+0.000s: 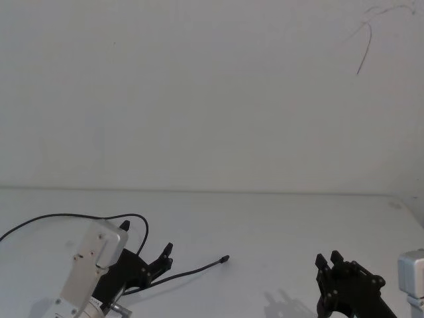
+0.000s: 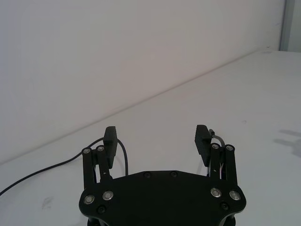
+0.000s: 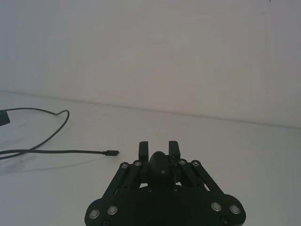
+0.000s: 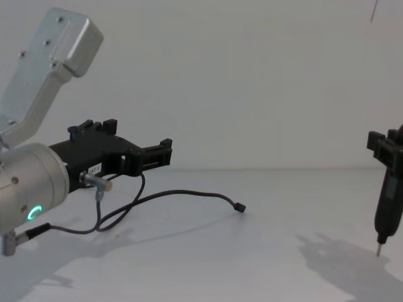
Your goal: Pick up the data cable with the one hand.
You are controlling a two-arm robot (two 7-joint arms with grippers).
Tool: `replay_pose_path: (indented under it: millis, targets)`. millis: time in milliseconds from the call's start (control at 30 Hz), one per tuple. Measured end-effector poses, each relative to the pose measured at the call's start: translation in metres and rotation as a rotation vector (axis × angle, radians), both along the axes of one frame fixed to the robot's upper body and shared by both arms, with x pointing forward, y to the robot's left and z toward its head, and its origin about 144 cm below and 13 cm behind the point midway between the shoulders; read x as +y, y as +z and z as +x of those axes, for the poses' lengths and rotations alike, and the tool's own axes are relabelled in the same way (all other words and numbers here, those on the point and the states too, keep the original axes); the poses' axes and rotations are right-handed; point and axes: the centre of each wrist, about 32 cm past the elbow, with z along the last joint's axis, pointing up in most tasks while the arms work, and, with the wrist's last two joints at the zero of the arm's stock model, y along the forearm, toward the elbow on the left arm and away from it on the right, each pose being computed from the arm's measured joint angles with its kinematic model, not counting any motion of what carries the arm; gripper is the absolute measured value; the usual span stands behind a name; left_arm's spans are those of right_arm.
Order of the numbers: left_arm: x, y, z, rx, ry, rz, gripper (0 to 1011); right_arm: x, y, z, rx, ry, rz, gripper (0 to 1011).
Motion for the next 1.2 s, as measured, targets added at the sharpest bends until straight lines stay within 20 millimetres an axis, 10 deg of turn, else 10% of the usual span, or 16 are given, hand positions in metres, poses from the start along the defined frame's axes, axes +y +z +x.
replay_pose_path:
  millis: [1200]
  targets:
    - [0.011,0.019,0.021,0.038,-0.169,-0.045,1001,0.000,0.000,0.000,0.000,0.000,0.000,251]
